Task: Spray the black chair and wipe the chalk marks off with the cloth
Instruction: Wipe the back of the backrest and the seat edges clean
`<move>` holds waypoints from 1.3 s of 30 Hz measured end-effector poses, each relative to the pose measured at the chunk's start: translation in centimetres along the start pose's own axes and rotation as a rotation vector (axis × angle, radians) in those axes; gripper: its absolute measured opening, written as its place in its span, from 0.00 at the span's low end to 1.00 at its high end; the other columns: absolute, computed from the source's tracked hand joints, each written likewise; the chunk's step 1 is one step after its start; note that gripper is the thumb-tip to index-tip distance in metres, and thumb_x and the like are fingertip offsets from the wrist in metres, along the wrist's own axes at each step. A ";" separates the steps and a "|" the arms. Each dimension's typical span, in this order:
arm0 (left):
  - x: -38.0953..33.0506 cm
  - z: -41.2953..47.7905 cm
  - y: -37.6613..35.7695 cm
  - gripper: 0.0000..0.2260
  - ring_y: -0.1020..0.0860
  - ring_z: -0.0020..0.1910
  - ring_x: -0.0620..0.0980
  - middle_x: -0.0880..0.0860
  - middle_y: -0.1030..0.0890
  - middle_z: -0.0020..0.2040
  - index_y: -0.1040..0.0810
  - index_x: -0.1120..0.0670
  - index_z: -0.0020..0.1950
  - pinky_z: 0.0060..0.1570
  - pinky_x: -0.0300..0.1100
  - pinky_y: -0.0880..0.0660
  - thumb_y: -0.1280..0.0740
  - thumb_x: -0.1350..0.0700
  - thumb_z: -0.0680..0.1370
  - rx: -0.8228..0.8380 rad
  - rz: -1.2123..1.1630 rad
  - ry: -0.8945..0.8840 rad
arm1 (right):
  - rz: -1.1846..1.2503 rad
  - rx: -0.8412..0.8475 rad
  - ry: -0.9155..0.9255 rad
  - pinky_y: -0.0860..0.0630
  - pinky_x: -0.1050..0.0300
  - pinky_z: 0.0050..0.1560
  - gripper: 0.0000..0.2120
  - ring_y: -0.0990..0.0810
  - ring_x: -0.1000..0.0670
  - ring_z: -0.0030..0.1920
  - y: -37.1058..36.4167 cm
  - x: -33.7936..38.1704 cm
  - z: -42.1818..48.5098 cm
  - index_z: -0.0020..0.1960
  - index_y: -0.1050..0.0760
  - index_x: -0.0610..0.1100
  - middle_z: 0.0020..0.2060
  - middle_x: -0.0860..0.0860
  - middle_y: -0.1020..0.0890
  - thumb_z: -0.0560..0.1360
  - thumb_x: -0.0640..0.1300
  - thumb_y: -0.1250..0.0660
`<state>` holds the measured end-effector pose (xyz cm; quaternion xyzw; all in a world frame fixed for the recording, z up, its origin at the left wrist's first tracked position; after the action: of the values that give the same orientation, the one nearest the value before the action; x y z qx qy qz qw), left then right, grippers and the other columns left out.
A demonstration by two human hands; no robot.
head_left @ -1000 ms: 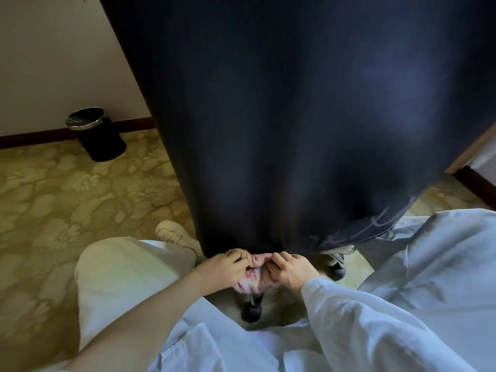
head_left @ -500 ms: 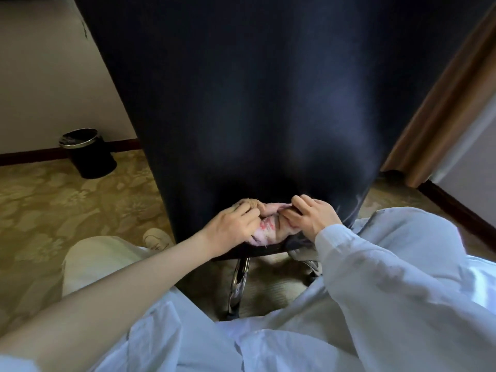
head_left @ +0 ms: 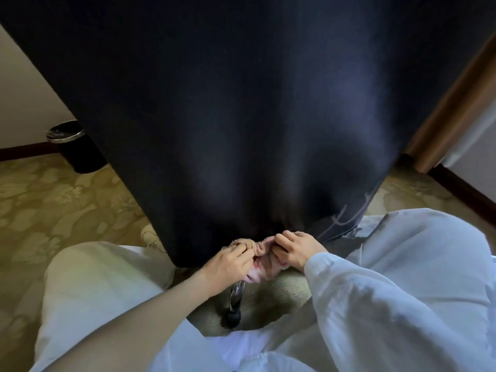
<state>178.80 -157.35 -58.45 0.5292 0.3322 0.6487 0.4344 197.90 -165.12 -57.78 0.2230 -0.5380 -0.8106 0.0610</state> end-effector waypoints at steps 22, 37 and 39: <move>-1.1 3.4 0.2 0.07 0.25 0.50 0.55 0.56 0.23 0.48 0.23 0.58 0.51 0.52 0.44 0.24 0.36 0.62 0.74 -0.028 0.028 0.010 | -0.010 0.129 -0.080 0.29 0.62 0.23 0.15 0.23 0.50 0.35 1.2 -2.3 -2.1 0.39 0.19 0.50 0.40 0.50 0.24 0.55 0.52 0.22; -3.1 8.3 0.1 0.10 0.22 0.47 0.55 0.55 0.21 0.49 0.23 0.57 0.48 0.46 0.44 0.22 0.43 0.63 0.76 -0.149 -0.094 0.063 | 0.116 0.175 -0.388 0.33 0.61 0.18 0.24 0.25 0.45 0.35 3.5 -5.7 -5.6 0.44 0.25 0.45 0.44 0.47 0.35 0.52 0.42 0.18; -3.7 8.1 -1.3 0.09 0.21 0.47 0.55 0.55 0.21 0.48 0.22 0.57 0.48 0.45 0.44 0.21 0.42 0.63 0.77 -0.134 -0.104 0.066 | 0.126 0.152 -0.361 0.33 0.61 0.18 0.17 0.24 0.44 0.34 2.5 -5.8 -5.6 0.40 0.23 0.43 0.44 0.46 0.35 0.55 0.41 0.20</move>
<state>187.24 -160.50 -59.28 0.4593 0.3291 0.6632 0.4907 205.12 -168.91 -55.62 0.0438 -0.6129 -0.7889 -0.0029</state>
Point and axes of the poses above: each hand's wrist, its own z-axis towards the middle knuckle, its own y-axis out of the back of the hand, x = y × z, the point moved 2 cm from there along z, towards the middle knuckle
